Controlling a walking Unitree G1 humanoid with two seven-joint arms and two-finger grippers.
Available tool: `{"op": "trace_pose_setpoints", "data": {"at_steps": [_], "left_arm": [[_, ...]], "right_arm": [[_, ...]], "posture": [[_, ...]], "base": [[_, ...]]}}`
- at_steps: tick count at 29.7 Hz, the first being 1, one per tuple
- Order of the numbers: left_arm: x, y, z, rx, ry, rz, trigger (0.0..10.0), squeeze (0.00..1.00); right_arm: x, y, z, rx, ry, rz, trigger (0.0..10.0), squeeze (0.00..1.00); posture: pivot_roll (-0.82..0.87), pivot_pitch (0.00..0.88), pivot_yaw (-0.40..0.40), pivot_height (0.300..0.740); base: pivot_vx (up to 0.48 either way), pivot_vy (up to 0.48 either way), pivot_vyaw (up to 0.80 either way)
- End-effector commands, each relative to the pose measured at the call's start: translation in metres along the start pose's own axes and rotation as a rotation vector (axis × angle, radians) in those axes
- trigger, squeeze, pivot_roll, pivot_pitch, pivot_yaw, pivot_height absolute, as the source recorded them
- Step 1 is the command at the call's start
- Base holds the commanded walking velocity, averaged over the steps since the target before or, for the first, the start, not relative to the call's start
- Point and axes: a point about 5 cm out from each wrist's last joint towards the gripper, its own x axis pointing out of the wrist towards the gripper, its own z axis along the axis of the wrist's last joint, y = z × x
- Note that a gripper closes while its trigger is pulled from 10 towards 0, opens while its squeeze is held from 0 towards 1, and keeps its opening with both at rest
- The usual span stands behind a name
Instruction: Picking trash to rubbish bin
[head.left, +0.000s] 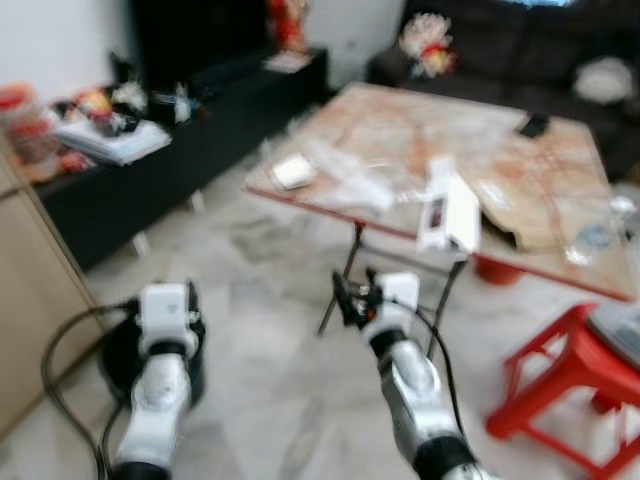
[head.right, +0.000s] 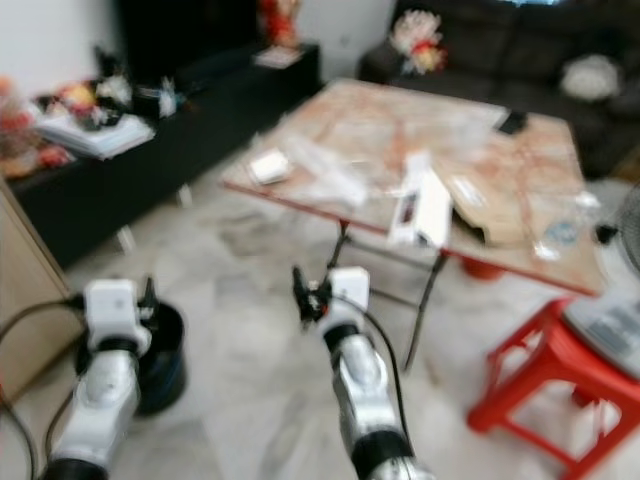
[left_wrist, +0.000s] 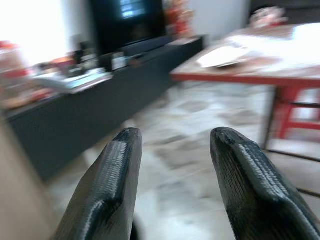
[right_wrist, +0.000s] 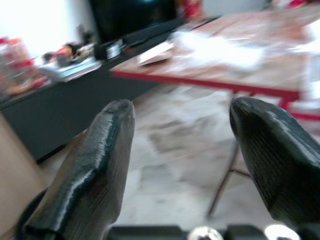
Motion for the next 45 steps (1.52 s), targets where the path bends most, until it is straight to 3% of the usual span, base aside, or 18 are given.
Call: {"op": "trace_pose_setpoints", "data": {"at_steps": [1,18,29,45], "left_arm": [[0.0018,0.0067,0.0029,0.023,-0.011,0.010,10.0,0.00],[0.0019,0.0091,0.0037,0.013,-0.011,0.011,10.0,0.00],[-0.0010,0.0108,0.0015,0.003,0.003,0.034,10.0,0.00],[0.0004,0.0146,0.0040,-0.005,0.002,0.070,10.0,0.00]], "right_arm": [[0.0014,0.0054,-0.0010,0.014,0.005,0.008,10.0,0.00],[0.0009,0.0067,-0.0031,0.012,0.014,0.016,10.0,0.00],[0.0013,0.0106,-0.0038,-0.017,0.019,0.044,10.0,0.00],[-0.0001,0.0098,-0.0049,-0.024,0.024,0.049,10.0,0.00]], "posture": [[0.06,0.004,-0.046,0.740],[0.06,0.000,-0.040,0.740],[0.06,0.000,-0.047,0.740],[0.06,0.000,-0.051,0.740]], "base": [[0.000,0.000,-0.80],[0.000,0.000,-0.80],[0.000,0.000,0.00],[0.000,0.000,0.80]]}}
